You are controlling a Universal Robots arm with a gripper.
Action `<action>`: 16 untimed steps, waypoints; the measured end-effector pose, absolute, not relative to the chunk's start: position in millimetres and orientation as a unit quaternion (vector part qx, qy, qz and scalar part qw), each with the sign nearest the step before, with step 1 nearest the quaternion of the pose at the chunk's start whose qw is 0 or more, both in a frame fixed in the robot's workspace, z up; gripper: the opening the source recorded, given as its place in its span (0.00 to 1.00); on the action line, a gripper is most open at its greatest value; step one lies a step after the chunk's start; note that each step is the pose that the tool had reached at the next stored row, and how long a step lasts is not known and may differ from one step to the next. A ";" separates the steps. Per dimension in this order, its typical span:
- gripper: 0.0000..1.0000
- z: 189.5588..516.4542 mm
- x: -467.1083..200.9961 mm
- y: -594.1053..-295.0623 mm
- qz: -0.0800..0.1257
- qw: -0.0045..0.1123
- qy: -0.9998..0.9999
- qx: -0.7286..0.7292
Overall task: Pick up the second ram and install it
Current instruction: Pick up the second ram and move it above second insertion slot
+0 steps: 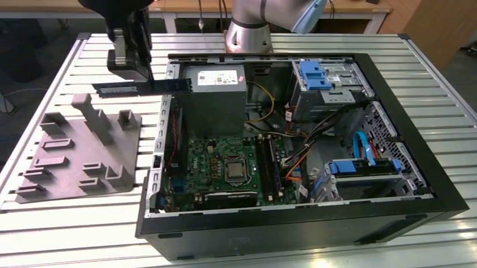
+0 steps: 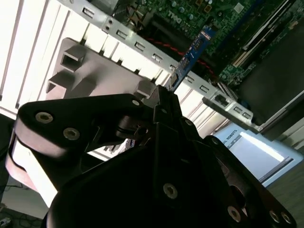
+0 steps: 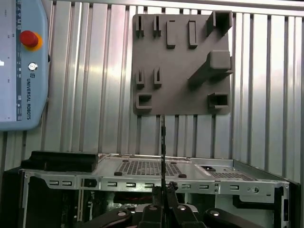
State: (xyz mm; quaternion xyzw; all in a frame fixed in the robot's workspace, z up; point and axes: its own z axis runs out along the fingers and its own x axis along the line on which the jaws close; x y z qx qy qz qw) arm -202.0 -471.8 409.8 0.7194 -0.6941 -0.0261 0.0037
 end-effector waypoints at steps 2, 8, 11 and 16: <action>0.14 407.2 -193.5 -471.5 -0.026 0.004 -0.694 0.719; 0.14 400.2 -166.0 -470.7 -0.027 0.005 -0.694 0.719; 0.14 394.7 -152.5 -470.4 -0.028 0.006 -0.694 0.719; 0.14 385.6 -129.8 -469.9 -0.029 0.006 -0.694 0.719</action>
